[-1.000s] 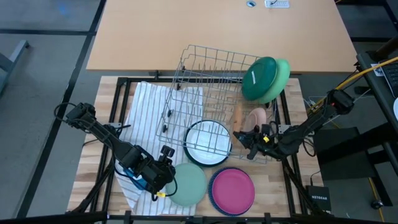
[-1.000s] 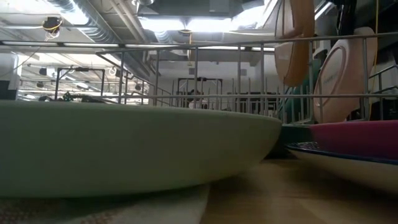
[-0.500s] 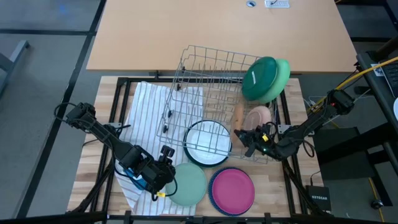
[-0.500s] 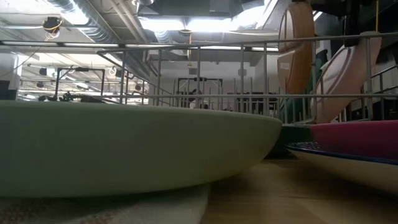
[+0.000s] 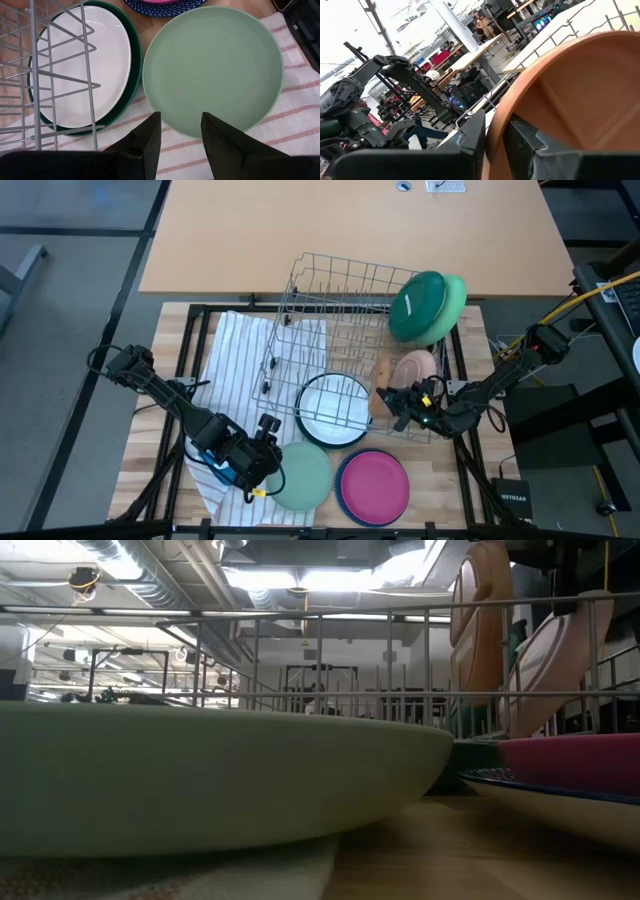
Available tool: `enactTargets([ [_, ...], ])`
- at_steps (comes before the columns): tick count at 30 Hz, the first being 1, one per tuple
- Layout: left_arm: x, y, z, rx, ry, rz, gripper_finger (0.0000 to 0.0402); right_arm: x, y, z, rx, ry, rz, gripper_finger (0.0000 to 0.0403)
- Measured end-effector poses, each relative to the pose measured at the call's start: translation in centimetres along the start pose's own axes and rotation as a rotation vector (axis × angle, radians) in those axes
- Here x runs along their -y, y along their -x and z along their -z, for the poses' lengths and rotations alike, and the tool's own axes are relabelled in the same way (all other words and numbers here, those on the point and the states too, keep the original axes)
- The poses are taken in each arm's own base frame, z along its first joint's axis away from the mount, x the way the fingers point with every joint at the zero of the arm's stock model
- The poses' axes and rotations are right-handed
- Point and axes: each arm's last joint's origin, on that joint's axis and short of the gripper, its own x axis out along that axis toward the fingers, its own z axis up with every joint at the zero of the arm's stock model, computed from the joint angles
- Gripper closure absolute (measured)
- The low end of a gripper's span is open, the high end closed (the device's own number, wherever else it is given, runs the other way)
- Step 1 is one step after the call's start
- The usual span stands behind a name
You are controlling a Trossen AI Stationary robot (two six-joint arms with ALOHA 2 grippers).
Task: Sort dishes
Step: Put the brown plate in the dish rack
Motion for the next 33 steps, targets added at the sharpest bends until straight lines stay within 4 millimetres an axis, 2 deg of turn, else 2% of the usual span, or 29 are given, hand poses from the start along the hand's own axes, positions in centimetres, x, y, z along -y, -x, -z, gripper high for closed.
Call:
enactTargets([
  [3,-0.1,0.0,-0.5,0.044,-0.015,0.002,0.0273,0.0,0.0,0.0,0.0,0.0,0.0,0.0334],
  [7,-0.6,-0.1,-2.1,0.198,-0.053,-0.006,0.0273,0.0,0.0,0.0,0.013,-0.001,0.016,0.0334],
  [12,-1.5,0.0,-3.5,0.331,-0.021,-0.027,0.0273,0.2,0.0,-0.2,0.061,0.031,0.075,0.0334],
  [19,-1.9,-0.2,-3.2,0.297,-0.015,-0.033,0.0273,0.5,0.1,-0.4,0.126,0.054,0.165,0.0333],
  [33,-1.9,-0.3,-2.9,0.268,-0.003,-0.029,0.0273,0.5,0.0,-0.1,0.082,0.138,0.134,0.0333],
])
